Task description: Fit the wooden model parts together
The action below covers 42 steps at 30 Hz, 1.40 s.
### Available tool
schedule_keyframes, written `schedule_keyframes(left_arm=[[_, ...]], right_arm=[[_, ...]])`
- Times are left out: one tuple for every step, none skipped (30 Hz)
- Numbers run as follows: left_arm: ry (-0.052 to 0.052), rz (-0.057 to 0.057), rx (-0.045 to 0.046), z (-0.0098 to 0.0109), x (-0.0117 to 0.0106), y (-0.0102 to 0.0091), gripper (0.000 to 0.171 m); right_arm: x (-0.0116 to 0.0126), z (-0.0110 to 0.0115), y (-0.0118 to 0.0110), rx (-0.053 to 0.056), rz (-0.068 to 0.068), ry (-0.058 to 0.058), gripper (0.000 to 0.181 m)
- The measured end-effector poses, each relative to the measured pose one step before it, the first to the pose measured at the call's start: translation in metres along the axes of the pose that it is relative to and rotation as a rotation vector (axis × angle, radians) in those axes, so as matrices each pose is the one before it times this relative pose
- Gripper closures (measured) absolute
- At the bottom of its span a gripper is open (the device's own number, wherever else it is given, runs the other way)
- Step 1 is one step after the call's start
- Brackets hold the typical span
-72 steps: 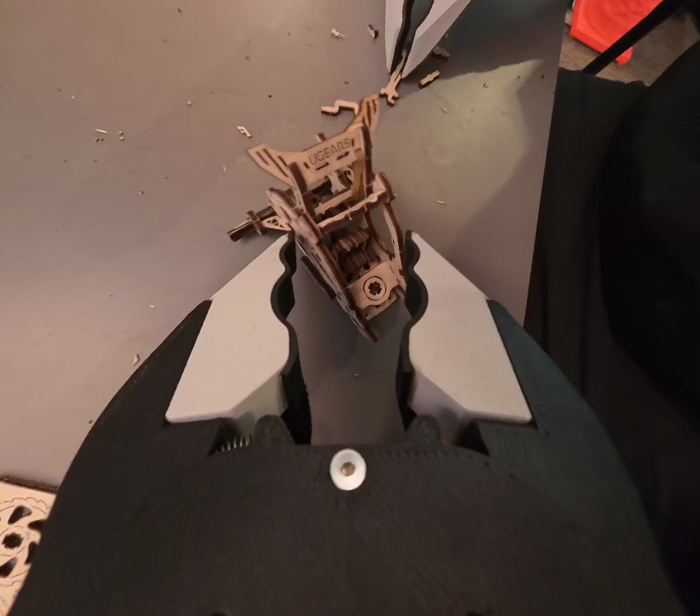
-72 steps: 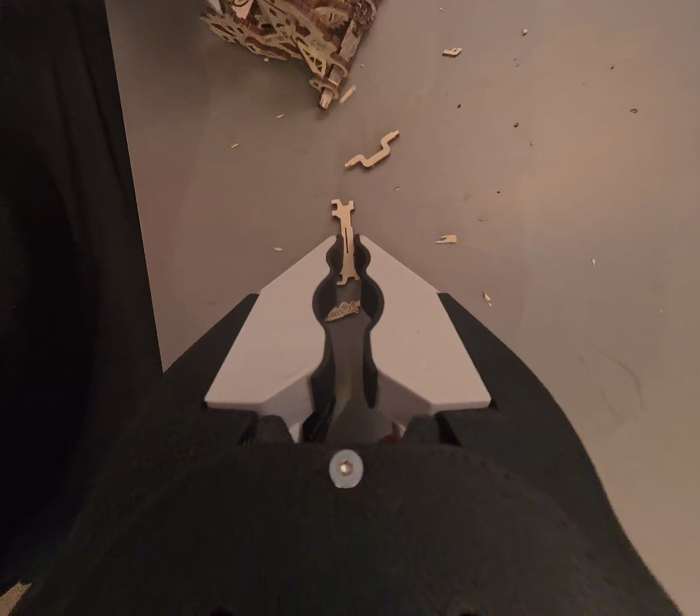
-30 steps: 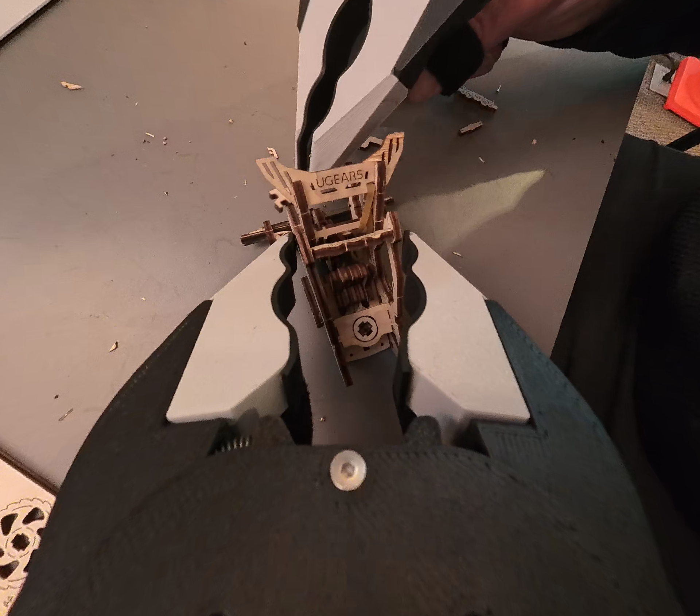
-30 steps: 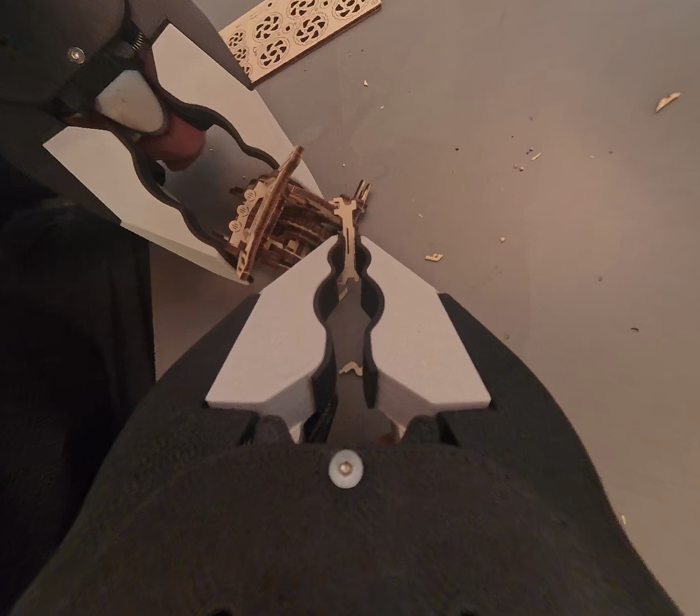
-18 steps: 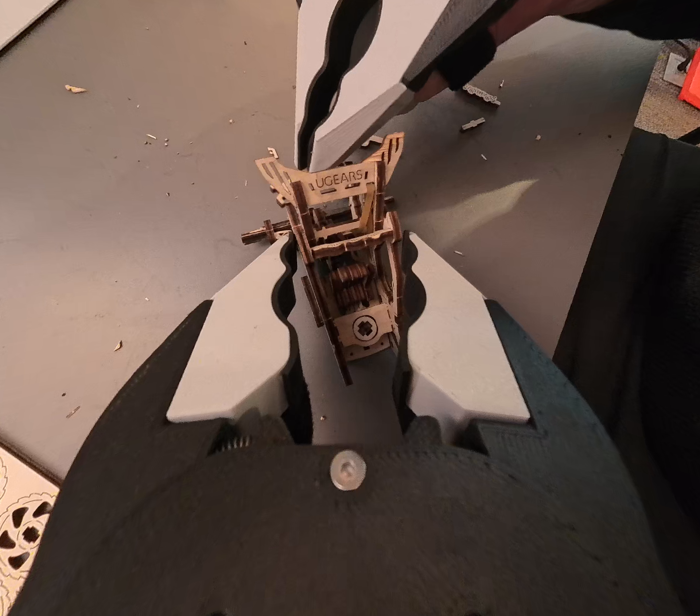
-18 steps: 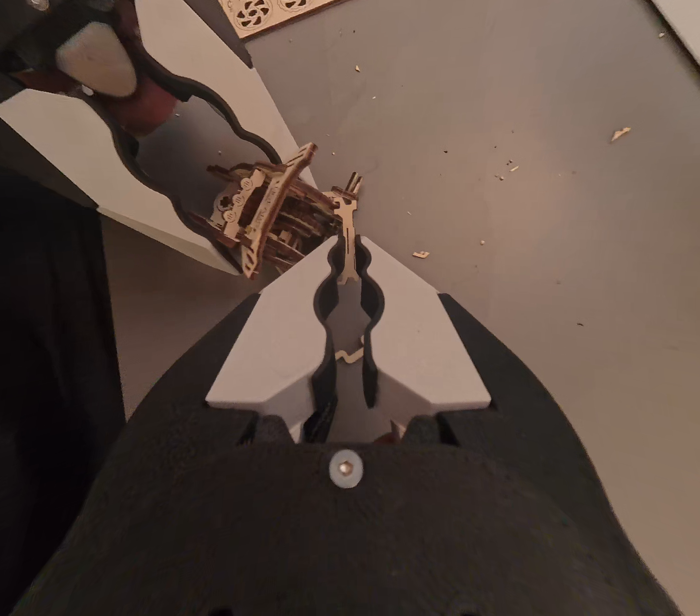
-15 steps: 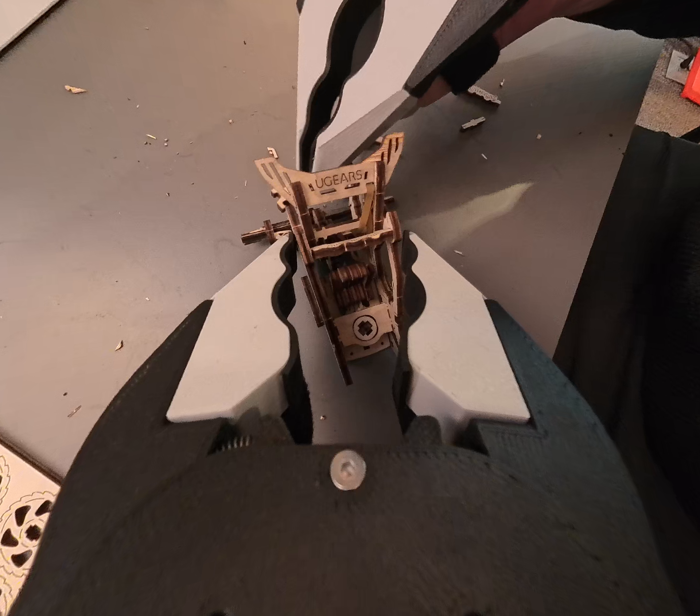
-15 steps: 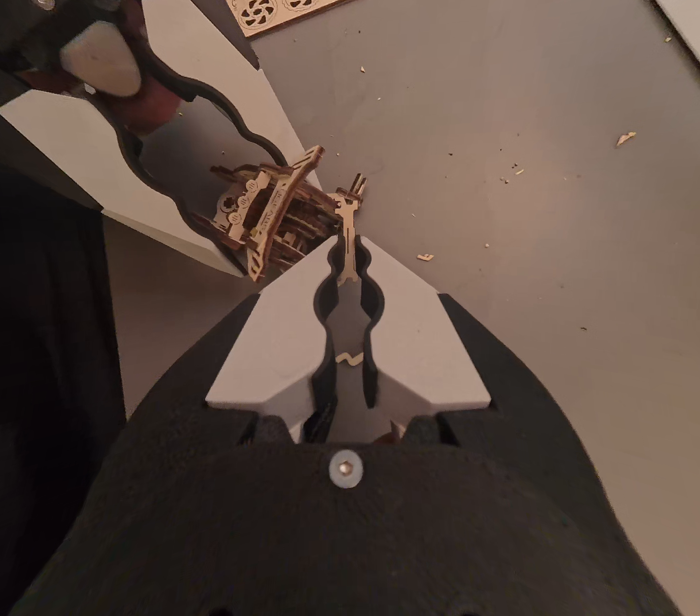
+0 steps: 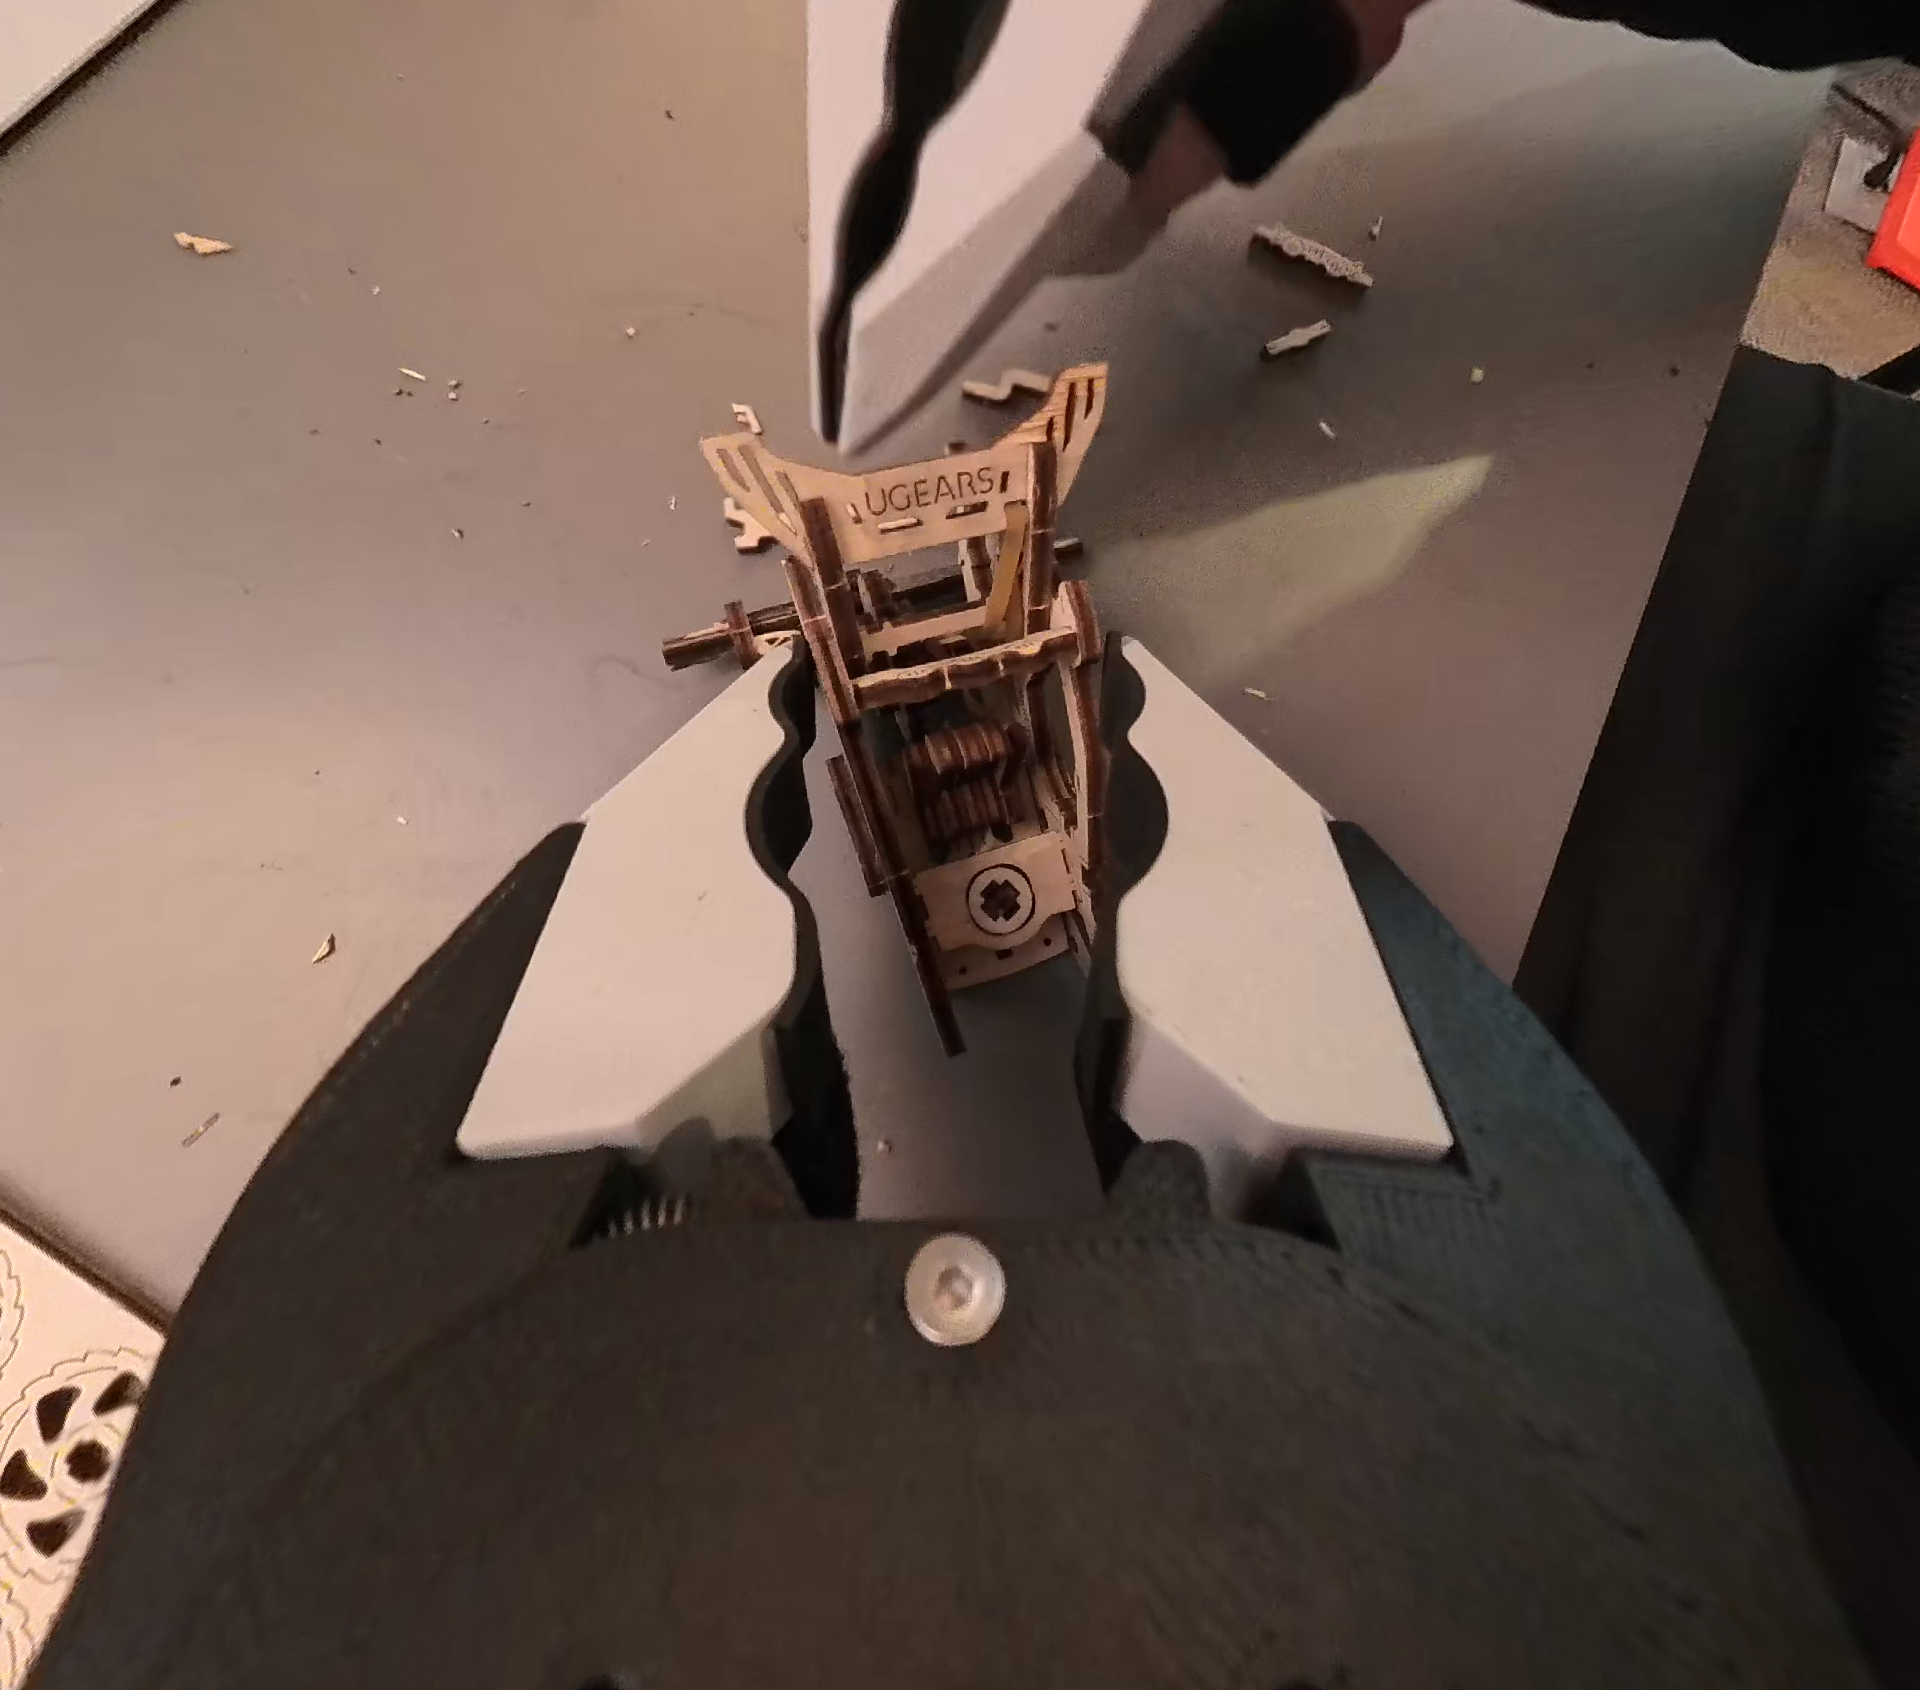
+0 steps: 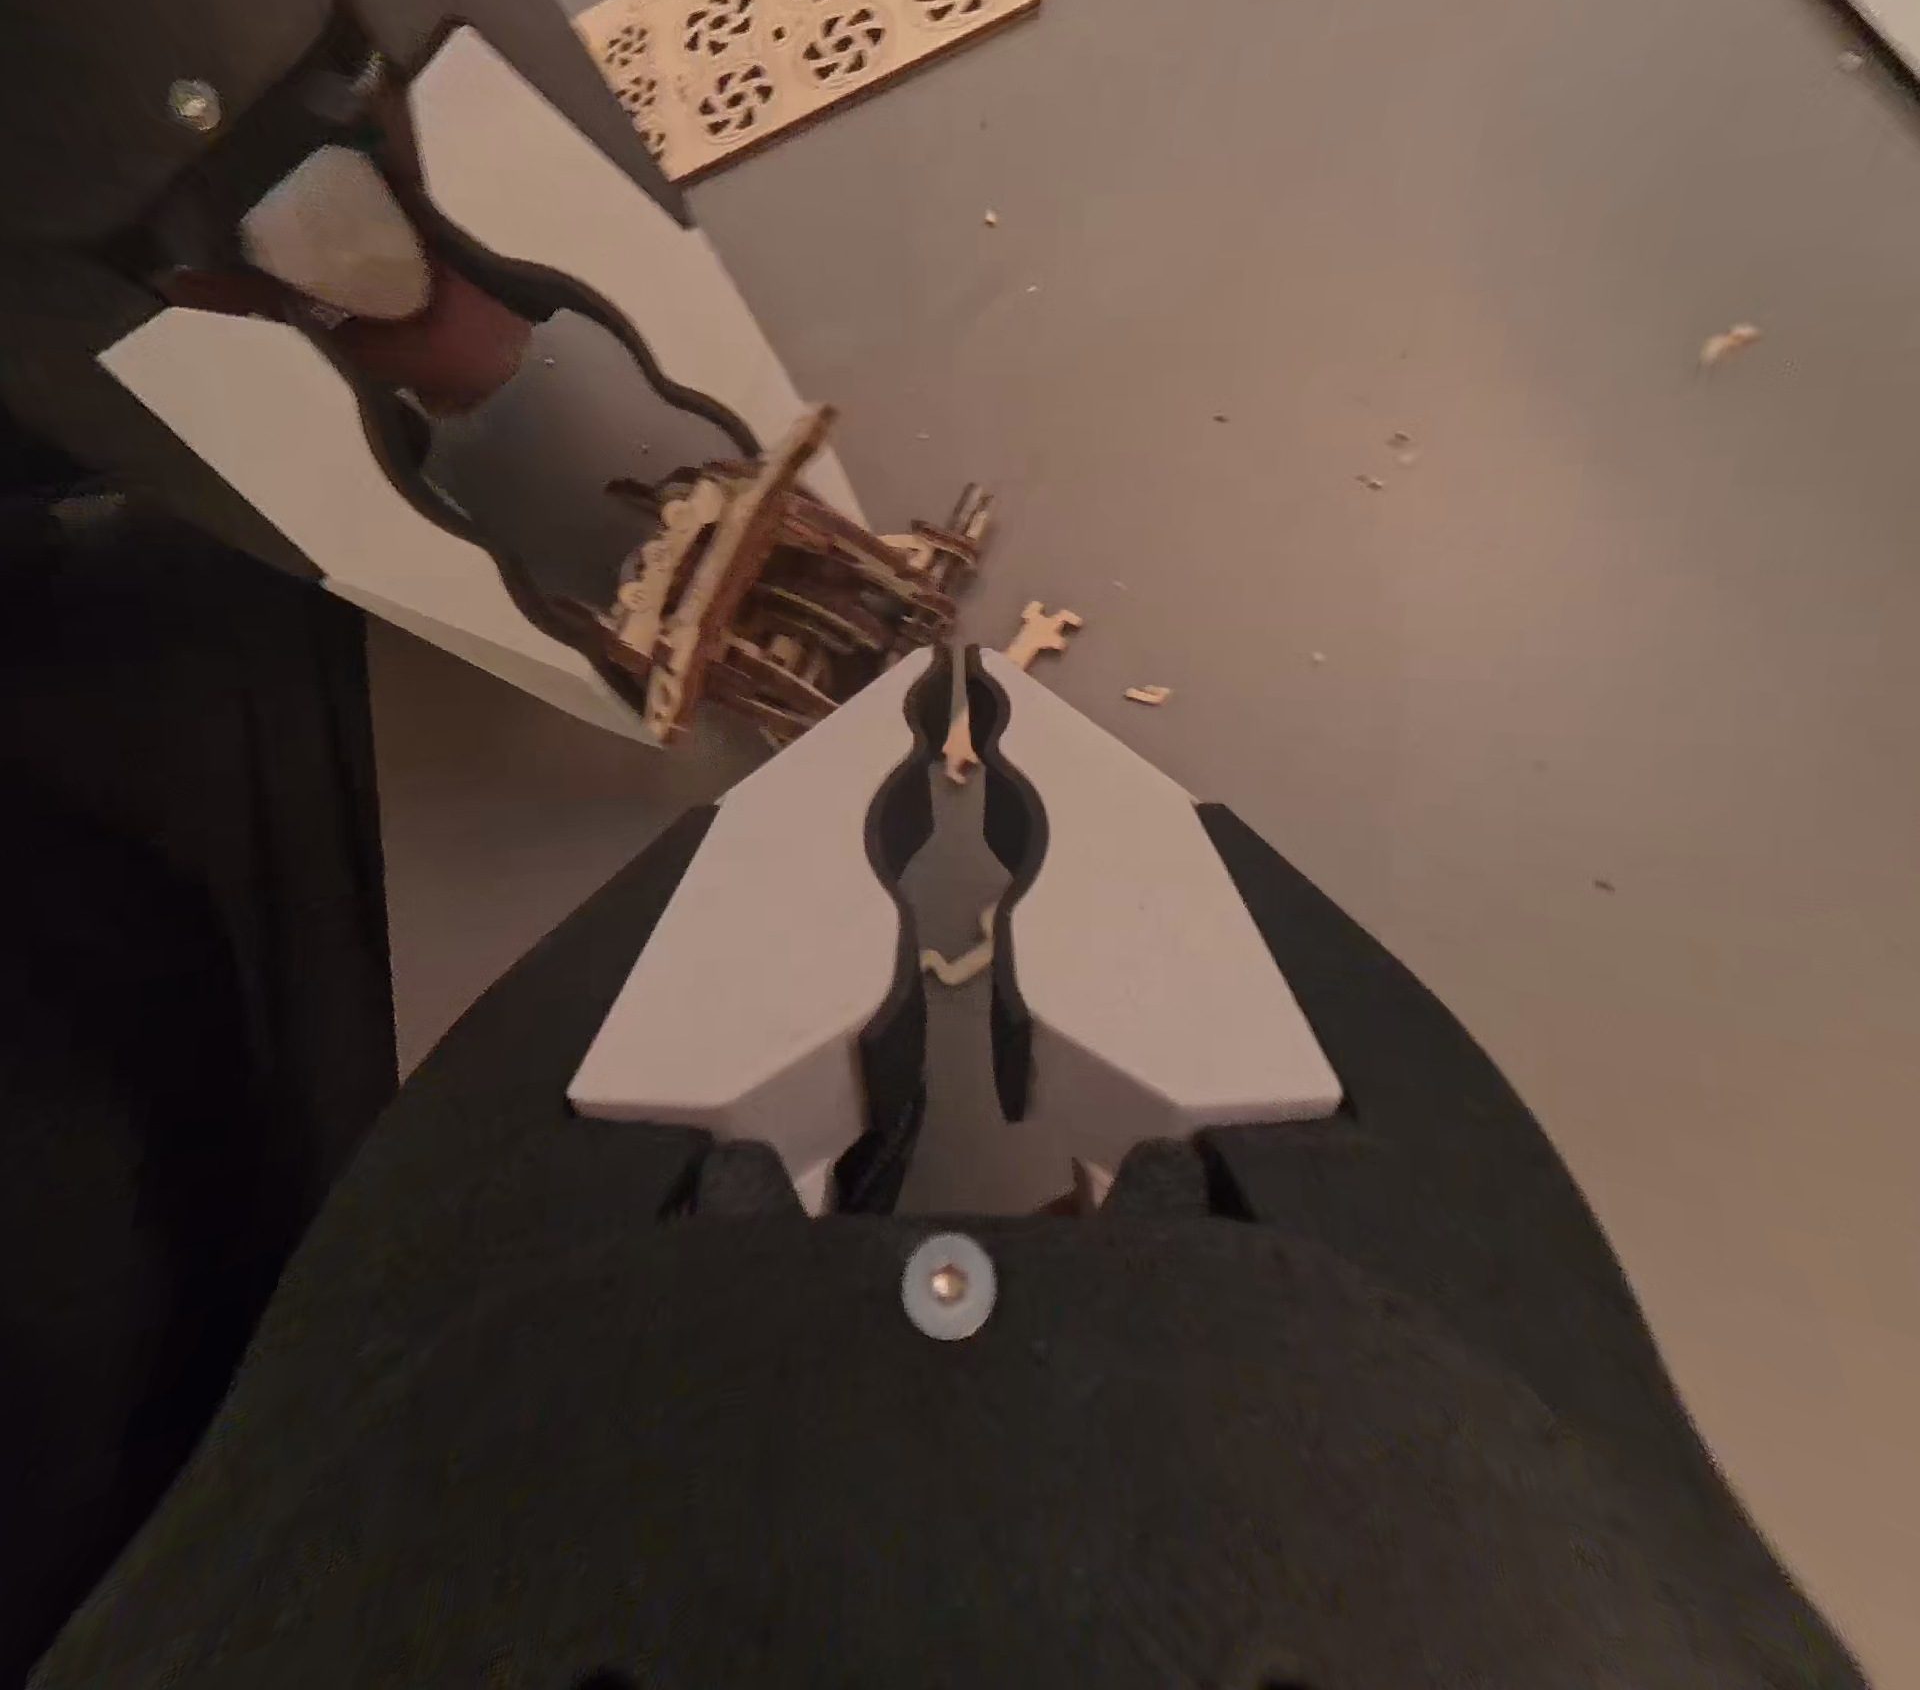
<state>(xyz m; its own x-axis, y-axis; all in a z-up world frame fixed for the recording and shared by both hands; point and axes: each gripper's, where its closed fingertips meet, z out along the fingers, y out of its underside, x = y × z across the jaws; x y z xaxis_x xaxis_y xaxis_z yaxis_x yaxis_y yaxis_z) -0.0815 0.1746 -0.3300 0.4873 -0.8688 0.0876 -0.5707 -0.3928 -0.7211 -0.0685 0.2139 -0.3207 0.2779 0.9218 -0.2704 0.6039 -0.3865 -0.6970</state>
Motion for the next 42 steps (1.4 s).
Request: schedule_keyframes(left_arm=[[-0.0009, -0.0044, -0.00014, -0.00068, -0.00053, 0.00057, 0.119], [-0.0038, 0.0, -0.00048, -0.00102, -0.00077, 0.00084, 0.119], [-0.0071, -0.0006, -0.00346, -0.0013, -0.00135, 0.00103, 0.119], [-0.0077, 0.0006, -0.00556, -0.00145, -0.00146, 0.0012, 0.119], [-0.0049, 0.0027, -0.00736, -0.00154, -0.00114, 0.00156, 0.119], [-0.0047, 0.0029, -0.00874, -0.0018, -0.00132, 0.00177, 0.119], [-0.0049, 0.0034, -0.00794, -0.00198, -0.00158, 0.0019, 0.119], [0.0, 0.0007, -0.0076, -0.00211, -0.00148, 0.0024, 0.12], [0.005, -0.0059, -0.00614, -0.00204, -0.00109, 0.00233, 0.12], [0.0055, -0.0075, -0.00185, -0.00187, -0.00123, 0.00183, 0.12], [0.0047, 0.0002, -0.0006, -0.00138, -0.00056, 0.00136, 0.119], [0.0043, 0.0032, -0.00189, -0.00113, 0.00008, 0.00114, 0.119], [0.0036, -0.0014, -0.00321, -0.00074, 0.00004, 0.00078, 0.119], [0.0029, -0.0043, -0.00236, -0.00068, 0.00014, 0.00066, 0.119], [0.0016, -0.0041, -0.00205, -0.00076, 0.00004, 0.00059, 0.117], [-0.0094, -0.006, -0.00162, -0.00093, -0.00145, 0.00058, 0.11], [-0.0135, -0.0064, 0.00482, -0.00181, -0.00205, -0.00021, 0.104], [-0.0217, -0.0064, 0.02015, -0.00319, -0.00305, -0.00285, 0.095], [-0.0178, -0.0024, 0.03983, -0.00487, -0.00196, -0.00615, 0.091], [-0.0096, -0.0029, 0.04603, -0.0058, -0.00053, -0.0078, 0.089], [-0.0227, -0.0021, 0.03963, -0.00578, -0.00209, -0.00827, 0.088], [-0.0298, 0.0106, 0.03582, -0.00507, -0.00184, -0.00907, 0.087], [-0.0317, 0.0196, 0.03985, -0.00392, -0.00046, -0.01117, 0.086], [-0.0271, 0.0212, 0.04353, -0.00164, 0.00176, -0.01272, 0.087], [-0.0227, 0.0205, 0.03843, 0.00156, 0.00359, -0.013, 0.088], [-0.0135, 0.0309, 0.02747, 0.00419, 0.00612, -0.01184, 0.088], [-0.0217, 0.0384, 0.0162, 0.00573, 0.00487, -0.01012, 0.087], [-0.0271, 0.0371, 0.01166, 0.00611, 0.00296, -0.00869, 0.087], [-0.0166, 0.0352, 0.01499, 0.00561, 0.00284, -0.0076, 0.088], [-0.0143, 0.0273, 0.01316, 0.0051, 0.0011, -0.00586, 0.089], [-0.0159, 0.0168, 0.00747, 0.00395, -0.00089, -0.00437, 0.09], [-0.0069, 0.0121, 0.01309, 0.00207, -0.00016, -0.00465, 0.092], [-0.0022, 0.0124, 0.03008, -0.00009, 0.00057, -0.00699, 0.098], [0.0018, 0.0147, 0.02961, -0.00044, 0.00151, -0.0066, 0.104], [0.0155, 0.0178, 0.00641, 0.0007, 0.0034, -0.00279, 0.11], [0.0032, 0.0172, -0.00385, 0.00096, 0.00145, -0.00077, 0.116], [-0.0107, 0.0154, 0.00428, 0.00005, -0.0007, -0.00128, 0.121], [-0.0004, 0.0083, 0.00831, -0.00032, 0.0, -0.00167, 0.123], [0.0039, 0.0001, 0.00429, -0.00003, 0.00007, -0.00097, 0.123], [0.0009, 0.0018, -0.00444, 0.00033, 0.00013, 0.00022, 0.123], [-0.0022, 0.0065, -0.00298, 0.00027, 0.00028, 0.00001, 0.123], [-0.0017, 0.0054, -0.01004, 0.00047, 0.00034, 0.00065, 0.123]], right_arm=[[0.00694, -0.00212, 0.00189, -0.0044, 0.017, 0.005, 0.176], [0.00613, -0.00087, 0.00242, -0.0091, 0.0148, 0.0039, 0.172], [0.0045, 0.00055, 0.00181, -0.0044, 0.0155, -0.0023, 0.169], [0.0027, 0.00266, 0.00375, -0.0189, 0.0137, -0.0076, 0.167], [0.00088, 0.00412, 0.00527, -0.0346, 0.01, -0.0095, 0.164], [-0.00086, 0.00383, 0.00269, -0.0176, -0.0004, -0.0053, 0.162], [-0.00211, 0.00335, 0.0008, -0.0071, -0.0076, -0.0005, 0.162], [-0.0023, 0.00323, 0.00049, -0.0117, -0.0116, 0.0071, 0.162], [-0.00147, 0.00228, -0.00143, -0.0046, -0.0234, 0.0215, 0.161], [-0.00133, 0.00231, -0.00127, -0.0113, -0.0281, 0.0259, 0.16], [-0.00087, 0.00219, -0.00115, -0.0134, -0.0249, 0.0253, 0.161], [0.00014, 0.00171, -0.00111, -0.0132, -0.0239, 0.0276, 0.161], [0.00073, 0.00146, -0.00056, -0.0117, -0.02, 0.026, 0.164], [0.00147, 0.00087, 0.0001, -0.0099, -0.0235, 0.0275, 0.17], [0.00121, 0.00028, 0.0001, -0.0038, -0.0232, 0.0202, 0.173], [0.00021, 0.00009, 0.00011, 0.0005, -0.0034, 0.0047, 0.175], [-0.00205, -0.0003, 0.00041, 0.0019, 0.011, -0.02, 0.177], [-0.00217, -0.00087, -0.00061, 0.0173, 0.0261, -0.0299, 0.178], [-0.0016, -0.00235, -0.00313, 0.0414, 0.0432, -0.0377, 0.178], [-0.00177, -0.00402, -0.00423, 0.0489, 0.0471, -0.0439, 0.178], [-0.00298, -0.00619, -0.00637, 0.0599, 0.0429, -0.0527, 0.178], [-0.00442, -0.00844, -0.00991, 0.0804, 0.0438, -0.0592, 0.178], [-0.00296, -0.00871, -0.00952, 0.0746, 0.0551, -0.0484, 0.178], [-0.00593, -0.00774, -0.00933, 0.0681, 0.0674, -0.0723, 0.178], [-0.00968, -0.00784, -0.01231, 0.0871, 0.0787, -0.0982, 0.178], [-0.00799, -0.0067, -0.01059, 0.0754, 0.0749, -0.0772, 0.178], [-0.00937, -0.00461, -0.00737, 0.0529, 0.0603, -0.0767, 0.178], [-0.01157, -0.00335, -0.00622, 0.0466, 0.0463, -0.0797, 0.178], [-0.00933, -0.00255, -0.00551, 0.0469, 0.0319, -0.0528, 0.178], [-0.00809, -0.00125, -0.00185, 0.0213, 0.0219, -0.0401, 0.177], [-0.00913, -0.00047, -0.00015, 0.0097, 0.016, -0.0465, 0.177], [-0.00635, -0.00113, -0.002, 0.023, 0.0118, -0.0283, 0.177], [-0.0032, -0.00089, 0.0003, 0.0041, 0.0138, -0.0135, 0.177], [-0.00323, -0.00035, 0.00155, -0.0053, 0.012, -0.0185, 0.177], [-0.00236, -0.00042, 0.00078, 0.0016, 0.0126, -0.0163, 0.177], [-0.00096, -0.00022, 0.00169, -0.0046, 0.0173, -0.0117, 0.177], [-0.00127, 0.00004, 0.00194, -0.0063, 0.0118, -0.0123, 0.177], [-0.00153, -0.00022, -0.00012, 0.0065, 0.004, -0.0103, 0.177], [-0.00062, -0.00025, 0.00002, 0.0048, 0.0044, -0.0041, 0.177], [0.00023, -0.00027, 0.00009, -0.0003, 0.0003, 0.0034, 0.177], [-0.00018, -0.00046, 0.00012, -0.0045, -0.0107, 0.0052, 0.177], [0.00106, -0.00046, 0.00034, -0.0067, -0.0116, 0.0154, 0.177]])
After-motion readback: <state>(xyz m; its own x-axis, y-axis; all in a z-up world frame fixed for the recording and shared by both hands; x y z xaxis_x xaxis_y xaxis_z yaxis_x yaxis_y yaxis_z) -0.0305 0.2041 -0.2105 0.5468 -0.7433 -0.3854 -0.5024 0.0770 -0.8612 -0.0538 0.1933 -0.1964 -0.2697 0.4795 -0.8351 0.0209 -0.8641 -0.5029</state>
